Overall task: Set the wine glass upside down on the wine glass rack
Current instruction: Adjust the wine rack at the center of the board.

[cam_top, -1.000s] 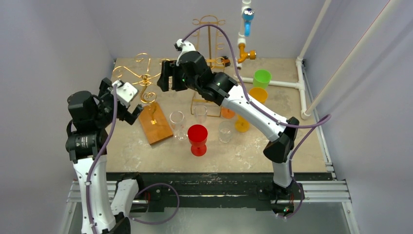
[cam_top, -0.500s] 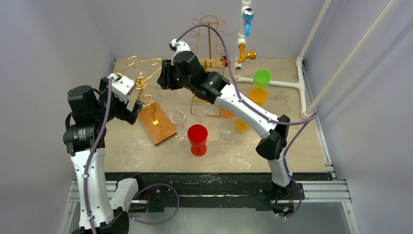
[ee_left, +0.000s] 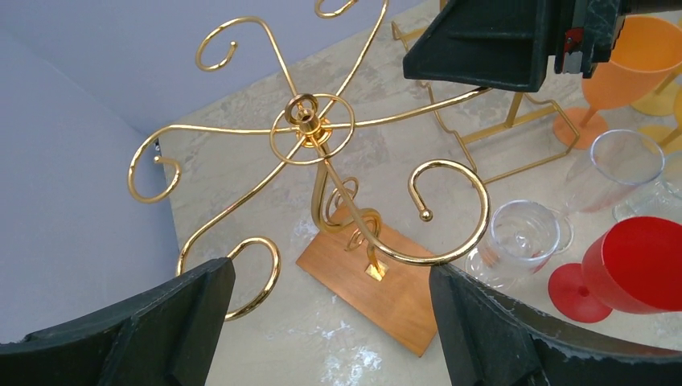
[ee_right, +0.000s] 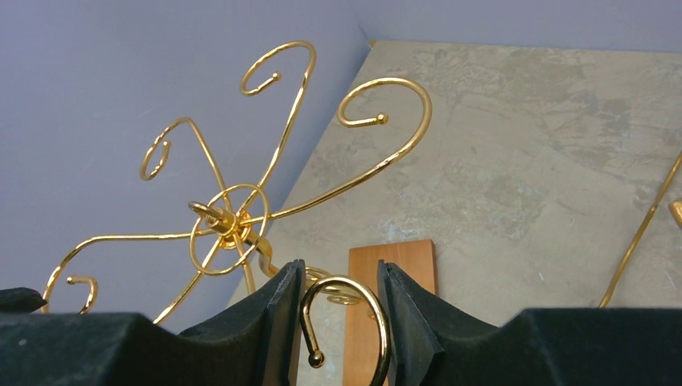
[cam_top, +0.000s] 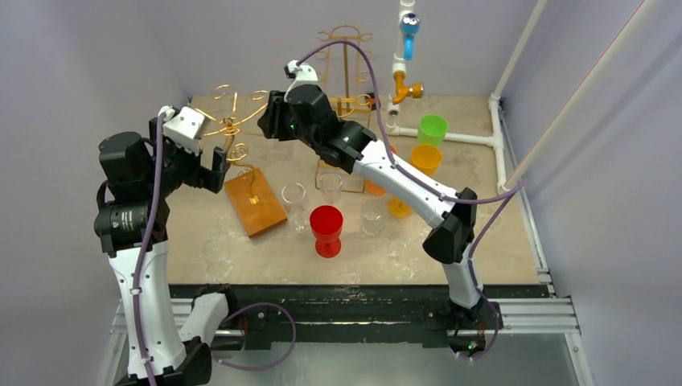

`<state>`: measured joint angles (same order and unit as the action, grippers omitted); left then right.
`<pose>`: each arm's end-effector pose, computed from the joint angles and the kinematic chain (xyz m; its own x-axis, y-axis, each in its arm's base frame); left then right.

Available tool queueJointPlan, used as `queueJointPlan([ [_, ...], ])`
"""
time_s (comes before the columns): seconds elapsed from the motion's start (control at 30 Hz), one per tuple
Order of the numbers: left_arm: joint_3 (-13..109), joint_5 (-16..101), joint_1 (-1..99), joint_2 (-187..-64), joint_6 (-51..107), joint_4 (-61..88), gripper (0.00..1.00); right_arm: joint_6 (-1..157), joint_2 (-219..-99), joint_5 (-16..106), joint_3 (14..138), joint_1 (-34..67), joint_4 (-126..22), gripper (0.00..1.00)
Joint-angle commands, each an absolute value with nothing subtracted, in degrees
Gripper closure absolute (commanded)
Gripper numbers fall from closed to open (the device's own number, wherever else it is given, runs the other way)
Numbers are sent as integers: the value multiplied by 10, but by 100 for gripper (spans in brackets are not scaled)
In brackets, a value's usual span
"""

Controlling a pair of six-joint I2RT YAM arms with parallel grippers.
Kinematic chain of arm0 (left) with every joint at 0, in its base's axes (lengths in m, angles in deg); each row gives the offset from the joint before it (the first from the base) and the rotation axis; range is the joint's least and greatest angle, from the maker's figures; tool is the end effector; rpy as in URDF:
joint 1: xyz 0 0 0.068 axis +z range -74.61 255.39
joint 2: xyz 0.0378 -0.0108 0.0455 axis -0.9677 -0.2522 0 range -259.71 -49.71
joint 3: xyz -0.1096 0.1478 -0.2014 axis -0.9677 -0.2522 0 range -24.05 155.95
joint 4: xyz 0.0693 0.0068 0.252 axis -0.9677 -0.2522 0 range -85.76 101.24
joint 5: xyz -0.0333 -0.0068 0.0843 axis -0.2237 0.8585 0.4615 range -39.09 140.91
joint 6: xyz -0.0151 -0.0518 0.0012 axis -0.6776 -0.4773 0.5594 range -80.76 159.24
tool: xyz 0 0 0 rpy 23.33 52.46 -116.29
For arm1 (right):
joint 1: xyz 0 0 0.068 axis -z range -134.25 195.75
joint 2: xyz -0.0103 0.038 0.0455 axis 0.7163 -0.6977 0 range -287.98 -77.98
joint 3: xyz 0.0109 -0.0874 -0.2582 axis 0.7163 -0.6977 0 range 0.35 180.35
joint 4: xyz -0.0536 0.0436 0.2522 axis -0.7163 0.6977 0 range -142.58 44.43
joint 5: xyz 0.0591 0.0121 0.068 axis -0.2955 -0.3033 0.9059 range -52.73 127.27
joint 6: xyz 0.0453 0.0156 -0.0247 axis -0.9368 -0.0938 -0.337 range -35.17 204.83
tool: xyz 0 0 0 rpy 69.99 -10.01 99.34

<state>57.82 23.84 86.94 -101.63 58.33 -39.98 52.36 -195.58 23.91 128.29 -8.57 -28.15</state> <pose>0.1384 0.0116 0.4572 -0.2583 0.2445 -0.9346 0.3403 0.9285 0.1488 0.2854 0.3835 0.4240 -0.4738 0.2356 -0.8485 -0.4802 0.7385 0.4733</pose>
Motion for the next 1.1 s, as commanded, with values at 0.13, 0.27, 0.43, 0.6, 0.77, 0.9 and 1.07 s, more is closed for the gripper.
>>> queueJointPlan([
  [0.13,630,291,868,-998,452,-276,0,598,-1950,187,1188,-98,-285,89],
  [0.27,631,329,869,-980,410,-222,0,600,-1928,187,1142,-99,-312,89],
  [0.43,634,374,869,-1008,421,-241,0,593,-1914,181,1110,-100,-335,89],
  [0.6,628,476,868,-1081,438,-298,0,583,-1921,176,1101,-102,-350,88],
  [0.77,606,461,869,-1088,437,-301,0,578,-1933,178,1089,-102,-382,88],
  [0.9,612,441,868,-1095,433,-304,1,573,-1939,185,1089,-102,-401,87],
  [1.07,609,417,869,-1094,448,-307,1,573,-1912,183,1064,-102,-412,77],
])
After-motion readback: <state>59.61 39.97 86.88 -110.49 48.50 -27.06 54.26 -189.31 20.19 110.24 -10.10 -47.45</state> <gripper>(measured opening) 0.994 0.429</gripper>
